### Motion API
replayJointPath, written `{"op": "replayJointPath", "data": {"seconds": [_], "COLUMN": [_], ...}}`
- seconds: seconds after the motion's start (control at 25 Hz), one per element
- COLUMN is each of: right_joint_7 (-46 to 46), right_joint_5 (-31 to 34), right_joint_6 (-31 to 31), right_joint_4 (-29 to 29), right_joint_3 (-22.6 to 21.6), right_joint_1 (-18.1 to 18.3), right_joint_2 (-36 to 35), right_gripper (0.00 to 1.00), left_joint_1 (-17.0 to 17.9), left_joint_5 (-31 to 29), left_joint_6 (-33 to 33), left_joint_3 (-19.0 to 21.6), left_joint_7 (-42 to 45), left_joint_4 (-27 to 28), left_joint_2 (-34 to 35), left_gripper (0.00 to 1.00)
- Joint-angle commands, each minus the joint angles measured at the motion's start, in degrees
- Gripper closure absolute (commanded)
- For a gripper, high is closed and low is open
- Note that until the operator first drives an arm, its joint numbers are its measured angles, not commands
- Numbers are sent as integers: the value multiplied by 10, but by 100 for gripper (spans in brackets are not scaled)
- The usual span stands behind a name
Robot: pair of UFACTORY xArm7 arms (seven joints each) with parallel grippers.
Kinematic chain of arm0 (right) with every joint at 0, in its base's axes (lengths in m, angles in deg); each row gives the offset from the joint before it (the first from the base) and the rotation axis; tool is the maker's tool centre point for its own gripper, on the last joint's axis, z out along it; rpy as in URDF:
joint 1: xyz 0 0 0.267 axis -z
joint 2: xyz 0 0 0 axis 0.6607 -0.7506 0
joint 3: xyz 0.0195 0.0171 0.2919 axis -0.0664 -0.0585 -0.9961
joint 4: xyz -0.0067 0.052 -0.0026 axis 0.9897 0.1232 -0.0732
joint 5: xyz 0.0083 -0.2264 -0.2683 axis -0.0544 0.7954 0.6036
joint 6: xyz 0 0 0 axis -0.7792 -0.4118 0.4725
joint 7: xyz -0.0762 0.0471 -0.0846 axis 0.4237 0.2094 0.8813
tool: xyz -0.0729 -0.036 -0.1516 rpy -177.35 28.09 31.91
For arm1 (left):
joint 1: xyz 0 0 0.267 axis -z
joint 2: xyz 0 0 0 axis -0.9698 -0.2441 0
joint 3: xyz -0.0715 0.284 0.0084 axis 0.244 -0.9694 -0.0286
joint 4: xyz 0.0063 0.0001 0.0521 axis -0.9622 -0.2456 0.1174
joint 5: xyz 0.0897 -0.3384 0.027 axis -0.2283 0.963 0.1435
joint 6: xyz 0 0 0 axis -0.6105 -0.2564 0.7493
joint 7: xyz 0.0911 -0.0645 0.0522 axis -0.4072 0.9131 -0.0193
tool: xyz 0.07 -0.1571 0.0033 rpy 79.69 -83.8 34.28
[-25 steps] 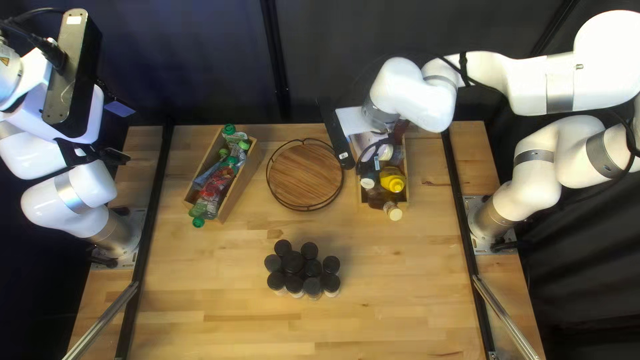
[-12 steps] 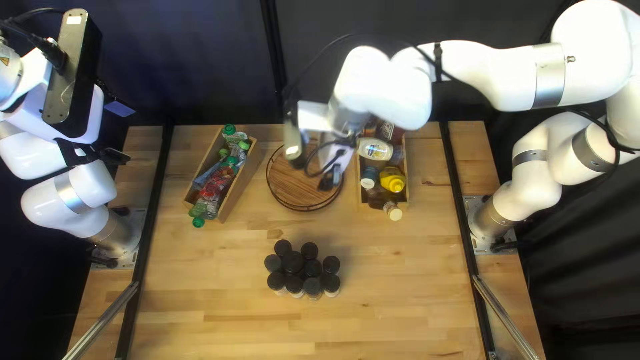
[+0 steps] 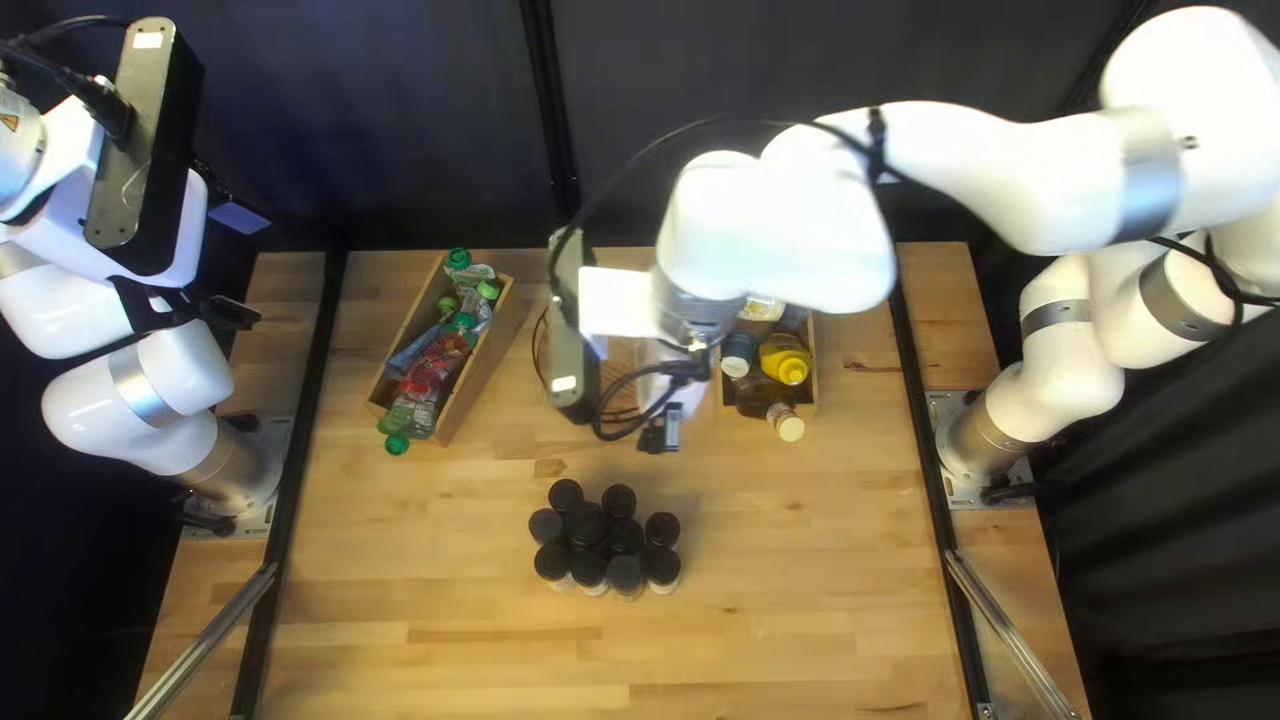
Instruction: Separate condiments, baby food and spices and place it in 3 different racks/containers
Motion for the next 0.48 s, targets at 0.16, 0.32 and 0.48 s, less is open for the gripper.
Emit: {"op": "replayJointPath", "data": {"seconds": [0.16, 0.32, 0.48], "right_joint_7": [32, 45, 56], "right_joint_5": [25, 31, 33], "right_joint_6": [73, 69, 54], "right_joint_4": [-17, -70, -128], "right_joint_3": [53, 72, 84], "right_joint_1": [20, 17, 12], "right_joint_2": [-151, -240, -311], "right_gripper": [0, 0, 0], "left_joint_1": [0, 0, 0], "left_joint_5": [0, 0, 0], "left_joint_6": [0, 0, 0], "left_joint_3": [0, 0, 0], "left_joint_7": [0, 0, 0], "left_joint_4": [0, 0, 0], "left_joint_2": [0, 0, 0], "left_gripper": [0, 0, 0]}}
